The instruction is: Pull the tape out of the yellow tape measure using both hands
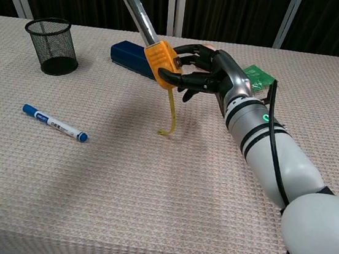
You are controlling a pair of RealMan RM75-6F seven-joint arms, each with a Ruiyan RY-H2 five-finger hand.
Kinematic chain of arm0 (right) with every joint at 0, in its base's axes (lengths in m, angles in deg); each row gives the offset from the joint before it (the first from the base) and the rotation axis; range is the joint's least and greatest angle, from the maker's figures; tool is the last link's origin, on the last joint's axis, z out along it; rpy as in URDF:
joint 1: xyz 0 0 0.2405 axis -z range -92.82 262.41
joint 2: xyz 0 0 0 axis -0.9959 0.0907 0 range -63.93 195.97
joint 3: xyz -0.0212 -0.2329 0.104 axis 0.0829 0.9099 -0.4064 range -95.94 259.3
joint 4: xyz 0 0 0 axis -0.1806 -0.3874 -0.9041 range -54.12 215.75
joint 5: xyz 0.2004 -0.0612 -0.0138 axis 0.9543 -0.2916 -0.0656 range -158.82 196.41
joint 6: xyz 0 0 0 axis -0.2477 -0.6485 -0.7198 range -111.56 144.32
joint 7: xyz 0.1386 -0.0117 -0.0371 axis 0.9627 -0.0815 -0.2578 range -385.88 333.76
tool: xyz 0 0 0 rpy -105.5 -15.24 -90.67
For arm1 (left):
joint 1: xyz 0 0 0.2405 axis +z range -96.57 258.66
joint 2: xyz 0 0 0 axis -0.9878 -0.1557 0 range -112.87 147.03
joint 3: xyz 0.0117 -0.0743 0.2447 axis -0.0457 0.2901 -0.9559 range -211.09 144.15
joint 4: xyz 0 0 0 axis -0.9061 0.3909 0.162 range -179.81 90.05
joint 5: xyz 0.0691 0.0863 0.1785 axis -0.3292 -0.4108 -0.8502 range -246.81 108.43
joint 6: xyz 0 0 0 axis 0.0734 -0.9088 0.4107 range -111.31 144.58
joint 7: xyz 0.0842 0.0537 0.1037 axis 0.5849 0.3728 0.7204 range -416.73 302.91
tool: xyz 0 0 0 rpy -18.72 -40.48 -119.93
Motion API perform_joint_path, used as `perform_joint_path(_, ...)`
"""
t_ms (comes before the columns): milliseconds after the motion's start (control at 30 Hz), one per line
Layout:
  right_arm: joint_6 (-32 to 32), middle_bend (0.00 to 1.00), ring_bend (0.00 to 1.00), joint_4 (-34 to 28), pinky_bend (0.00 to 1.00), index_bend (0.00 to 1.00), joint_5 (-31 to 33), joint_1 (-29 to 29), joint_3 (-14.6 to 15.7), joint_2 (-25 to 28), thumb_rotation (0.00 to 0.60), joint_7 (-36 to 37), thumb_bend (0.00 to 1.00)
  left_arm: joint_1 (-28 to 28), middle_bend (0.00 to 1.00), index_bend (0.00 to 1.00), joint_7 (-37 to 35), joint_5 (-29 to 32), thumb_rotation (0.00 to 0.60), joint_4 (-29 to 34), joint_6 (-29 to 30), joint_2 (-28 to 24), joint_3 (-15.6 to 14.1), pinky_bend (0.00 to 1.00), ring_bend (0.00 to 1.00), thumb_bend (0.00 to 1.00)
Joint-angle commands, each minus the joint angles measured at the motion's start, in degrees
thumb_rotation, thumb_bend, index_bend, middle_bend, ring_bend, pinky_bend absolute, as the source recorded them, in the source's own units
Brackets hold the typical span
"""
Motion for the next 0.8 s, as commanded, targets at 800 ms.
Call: perform_joint_path(800, 0.92, 0.65, 0.58, 1.64, 0.65, 0.77, -4.18, 2.89, 3.76, 0.87, 0.600, 2.73, 0.39, 2.91, 0.64, 0.64, -4.28, 6.04, 0.600, 9.50, -0.48, -17.15, 6.65, 0.69, 0.60, 0.48)
